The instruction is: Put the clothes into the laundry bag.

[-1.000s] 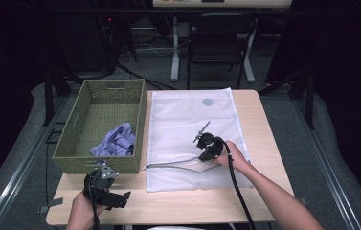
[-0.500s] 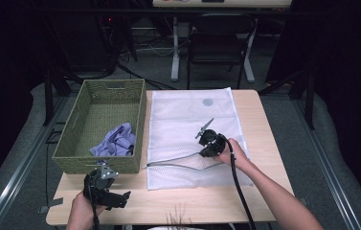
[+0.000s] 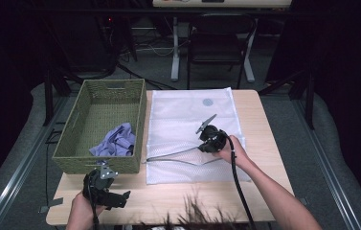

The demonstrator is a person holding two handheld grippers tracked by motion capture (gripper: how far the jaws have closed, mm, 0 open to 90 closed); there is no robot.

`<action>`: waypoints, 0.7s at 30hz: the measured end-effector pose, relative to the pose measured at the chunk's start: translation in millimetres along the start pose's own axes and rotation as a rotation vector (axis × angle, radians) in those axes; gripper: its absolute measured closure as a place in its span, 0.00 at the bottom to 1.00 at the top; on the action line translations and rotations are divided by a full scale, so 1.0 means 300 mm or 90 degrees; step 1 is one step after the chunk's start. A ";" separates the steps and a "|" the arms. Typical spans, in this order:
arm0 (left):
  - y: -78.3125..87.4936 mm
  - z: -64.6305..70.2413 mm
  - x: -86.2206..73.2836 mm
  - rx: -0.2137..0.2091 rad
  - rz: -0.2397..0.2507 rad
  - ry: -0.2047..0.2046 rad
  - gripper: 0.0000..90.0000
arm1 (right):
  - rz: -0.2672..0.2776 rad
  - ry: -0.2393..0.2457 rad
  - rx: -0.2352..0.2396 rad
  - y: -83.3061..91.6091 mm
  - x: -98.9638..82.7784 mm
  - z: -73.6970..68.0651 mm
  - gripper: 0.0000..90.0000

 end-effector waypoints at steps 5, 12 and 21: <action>0.001 0.001 0.001 -0.005 -0.003 -0.001 0.00 | -0.032 0.006 0.014 -0.006 -0.011 0.000 0.98; -0.002 0.002 0.001 -0.008 -0.004 -0.003 0.00 | -0.068 0.015 0.013 -0.040 -0.021 -0.008 0.96; -0.003 0.005 0.000 -0.002 -0.004 -0.005 0.00 | -0.076 0.019 0.021 -0.041 -0.029 -0.020 0.96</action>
Point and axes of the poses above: each handheld gripper's, and its own axes: y roughly backward along the jaws, x roughly out of its top, z roughly to its right, the point moved 2 cm from there along -y, roughly forward along the jaws, and after that the axes turned 1 degree about z, right-handed, at the moved point
